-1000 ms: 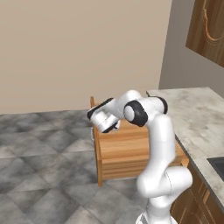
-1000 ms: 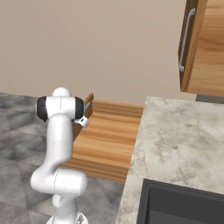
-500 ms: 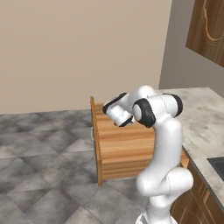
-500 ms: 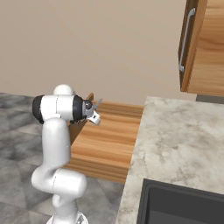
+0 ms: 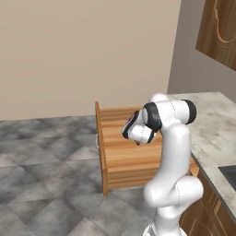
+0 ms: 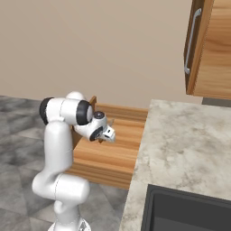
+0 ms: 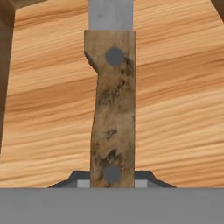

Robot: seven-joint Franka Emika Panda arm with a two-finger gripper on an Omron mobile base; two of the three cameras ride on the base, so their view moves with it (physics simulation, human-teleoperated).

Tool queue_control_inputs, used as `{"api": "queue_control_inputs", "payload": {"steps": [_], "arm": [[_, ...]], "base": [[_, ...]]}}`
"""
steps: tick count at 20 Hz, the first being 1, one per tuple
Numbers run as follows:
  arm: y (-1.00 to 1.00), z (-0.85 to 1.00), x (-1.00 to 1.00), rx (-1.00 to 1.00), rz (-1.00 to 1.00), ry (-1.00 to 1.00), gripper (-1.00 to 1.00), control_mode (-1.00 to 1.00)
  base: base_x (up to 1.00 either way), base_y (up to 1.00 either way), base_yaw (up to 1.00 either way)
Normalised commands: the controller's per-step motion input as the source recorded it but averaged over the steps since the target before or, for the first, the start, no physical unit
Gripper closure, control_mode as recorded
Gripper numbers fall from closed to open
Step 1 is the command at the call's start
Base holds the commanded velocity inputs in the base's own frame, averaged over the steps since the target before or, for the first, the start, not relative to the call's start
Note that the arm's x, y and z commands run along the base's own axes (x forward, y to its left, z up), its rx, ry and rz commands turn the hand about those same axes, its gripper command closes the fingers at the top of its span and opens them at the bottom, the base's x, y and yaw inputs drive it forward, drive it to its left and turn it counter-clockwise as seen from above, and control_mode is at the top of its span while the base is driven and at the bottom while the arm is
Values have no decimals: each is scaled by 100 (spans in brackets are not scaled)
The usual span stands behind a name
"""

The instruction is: Pick up the metallic utensils from the counter and place them in the open drawer. Make sure not to pick up any wooden utensils.

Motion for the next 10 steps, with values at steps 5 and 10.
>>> {"api": "queue_control_inputs", "payload": {"steps": [5, 10], "arm": [[0, -60, 20, -3, 0, 8, 100, -100], [0, -50, 13, 0, 0, 0, 100, -100]], "base": [[0, 0, 0], [0, 0, 0]]}}
